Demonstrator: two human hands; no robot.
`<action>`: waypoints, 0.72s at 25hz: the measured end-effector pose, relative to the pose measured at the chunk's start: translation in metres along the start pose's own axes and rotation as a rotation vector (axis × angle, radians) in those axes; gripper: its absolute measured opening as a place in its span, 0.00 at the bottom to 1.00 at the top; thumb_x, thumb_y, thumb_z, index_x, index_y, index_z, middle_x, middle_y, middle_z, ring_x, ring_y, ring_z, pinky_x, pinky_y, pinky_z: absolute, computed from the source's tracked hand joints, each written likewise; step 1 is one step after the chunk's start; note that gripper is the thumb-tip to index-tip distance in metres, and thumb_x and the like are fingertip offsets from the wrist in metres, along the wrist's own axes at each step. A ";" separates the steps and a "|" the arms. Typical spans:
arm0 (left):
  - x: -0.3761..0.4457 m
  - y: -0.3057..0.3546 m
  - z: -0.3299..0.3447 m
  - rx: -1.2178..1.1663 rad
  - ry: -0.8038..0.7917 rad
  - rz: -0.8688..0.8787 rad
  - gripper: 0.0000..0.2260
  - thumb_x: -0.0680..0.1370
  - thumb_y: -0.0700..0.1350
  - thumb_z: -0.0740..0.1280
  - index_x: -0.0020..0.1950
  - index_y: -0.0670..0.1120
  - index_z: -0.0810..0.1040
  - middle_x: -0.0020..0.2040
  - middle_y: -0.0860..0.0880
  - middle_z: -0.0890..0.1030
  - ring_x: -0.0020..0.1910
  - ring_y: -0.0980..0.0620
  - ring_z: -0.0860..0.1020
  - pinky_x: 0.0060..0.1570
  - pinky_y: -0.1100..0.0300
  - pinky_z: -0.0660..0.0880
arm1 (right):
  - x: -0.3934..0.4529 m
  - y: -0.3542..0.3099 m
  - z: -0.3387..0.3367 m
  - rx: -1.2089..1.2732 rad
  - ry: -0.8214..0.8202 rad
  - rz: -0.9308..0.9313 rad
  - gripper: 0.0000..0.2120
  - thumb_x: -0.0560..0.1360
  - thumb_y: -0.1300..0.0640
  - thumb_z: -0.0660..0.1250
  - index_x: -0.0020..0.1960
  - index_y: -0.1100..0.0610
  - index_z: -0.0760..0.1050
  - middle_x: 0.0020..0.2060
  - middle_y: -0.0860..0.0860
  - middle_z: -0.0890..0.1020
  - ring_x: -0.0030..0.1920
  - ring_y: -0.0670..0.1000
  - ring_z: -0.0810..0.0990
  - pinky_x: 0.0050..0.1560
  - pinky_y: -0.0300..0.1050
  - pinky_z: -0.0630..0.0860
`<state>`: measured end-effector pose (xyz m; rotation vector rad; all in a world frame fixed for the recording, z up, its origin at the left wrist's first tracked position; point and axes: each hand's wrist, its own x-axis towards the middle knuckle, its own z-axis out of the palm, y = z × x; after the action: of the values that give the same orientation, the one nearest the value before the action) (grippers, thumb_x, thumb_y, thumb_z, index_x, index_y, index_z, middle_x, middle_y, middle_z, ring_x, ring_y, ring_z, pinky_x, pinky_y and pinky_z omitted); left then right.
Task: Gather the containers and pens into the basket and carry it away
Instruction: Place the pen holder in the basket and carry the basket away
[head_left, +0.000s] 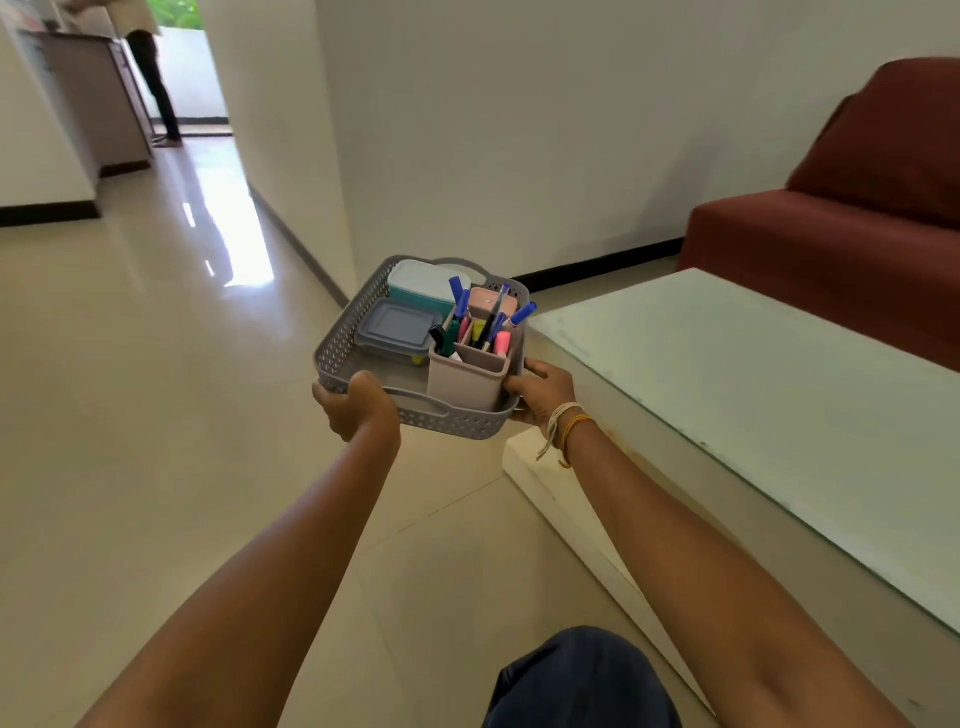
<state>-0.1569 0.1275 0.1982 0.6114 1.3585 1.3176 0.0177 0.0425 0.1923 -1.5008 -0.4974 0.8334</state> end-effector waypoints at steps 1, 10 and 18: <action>0.004 -0.003 -0.007 0.009 0.015 0.005 0.30 0.69 0.41 0.59 0.73 0.53 0.65 0.61 0.44 0.78 0.55 0.40 0.79 0.58 0.43 0.77 | 0.000 0.007 0.004 0.005 -0.008 0.016 0.26 0.66 0.69 0.70 0.63 0.57 0.78 0.48 0.55 0.84 0.47 0.58 0.84 0.43 0.56 0.83; 0.014 -0.103 -0.056 0.122 0.035 -0.163 0.28 0.72 0.39 0.58 0.71 0.55 0.66 0.60 0.45 0.78 0.53 0.42 0.79 0.53 0.43 0.80 | -0.022 0.111 -0.015 0.042 0.023 0.268 0.30 0.65 0.72 0.68 0.67 0.57 0.74 0.44 0.50 0.82 0.42 0.54 0.83 0.38 0.53 0.84; -0.015 -0.207 -0.027 0.256 -0.306 -0.347 0.31 0.66 0.30 0.56 0.63 0.58 0.70 0.53 0.44 0.75 0.42 0.45 0.76 0.45 0.44 0.80 | -0.048 0.209 -0.102 0.224 0.376 0.374 0.31 0.66 0.75 0.62 0.65 0.54 0.76 0.42 0.52 0.83 0.43 0.57 0.82 0.38 0.49 0.82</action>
<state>-0.1132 0.0527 0.0078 0.6827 1.3159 0.7453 0.0273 -0.0861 -0.0072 -1.5144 0.1567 0.8339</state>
